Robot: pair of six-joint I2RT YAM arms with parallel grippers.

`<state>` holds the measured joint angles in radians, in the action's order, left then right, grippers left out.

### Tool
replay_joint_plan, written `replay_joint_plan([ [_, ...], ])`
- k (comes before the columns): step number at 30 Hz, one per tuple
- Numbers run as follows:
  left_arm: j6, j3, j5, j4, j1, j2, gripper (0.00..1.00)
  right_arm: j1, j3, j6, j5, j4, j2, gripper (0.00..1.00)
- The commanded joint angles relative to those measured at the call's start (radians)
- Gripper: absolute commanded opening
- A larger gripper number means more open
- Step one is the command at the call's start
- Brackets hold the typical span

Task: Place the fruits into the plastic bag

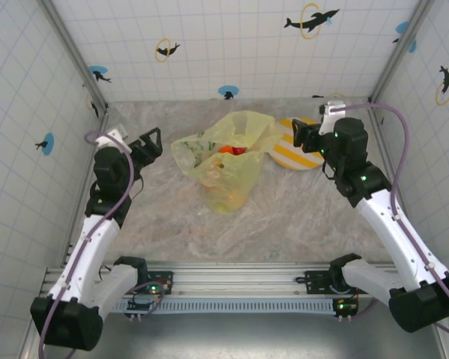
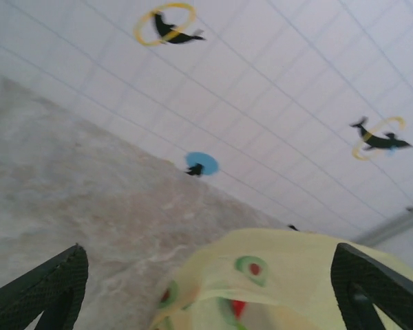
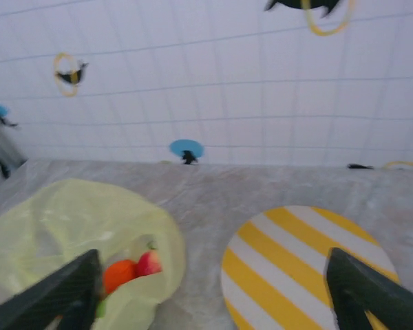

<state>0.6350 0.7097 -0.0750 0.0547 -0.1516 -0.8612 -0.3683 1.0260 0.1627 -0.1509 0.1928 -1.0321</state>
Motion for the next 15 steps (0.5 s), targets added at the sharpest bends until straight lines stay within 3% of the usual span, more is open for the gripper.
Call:
replay_joint_plan([
  [1,-0.052,-0.108,0.237,-0.043,0.0,0.037,0.98,0.029,-0.135,-0.042,-0.175,-0.038,0.009,0.98],
  [5,-0.019,-0.246,0.393,0.027,0.0,0.051,0.98,0.067,-0.318,-0.027,-0.258,-0.142,0.009,1.0],
  [9,-0.029,-0.363,0.541,0.2,0.0,0.01,0.98,0.092,-0.473,-0.004,-0.335,-0.26,-0.013,1.0],
  [13,-0.183,-0.45,0.669,0.419,0.0,-0.092,0.98,0.102,-0.587,0.007,-0.406,-0.386,-0.047,1.0],
  [15,-0.279,-0.493,0.679,0.547,0.0,-0.156,0.98,0.105,-0.645,-0.001,-0.459,-0.456,-0.069,1.0],
])
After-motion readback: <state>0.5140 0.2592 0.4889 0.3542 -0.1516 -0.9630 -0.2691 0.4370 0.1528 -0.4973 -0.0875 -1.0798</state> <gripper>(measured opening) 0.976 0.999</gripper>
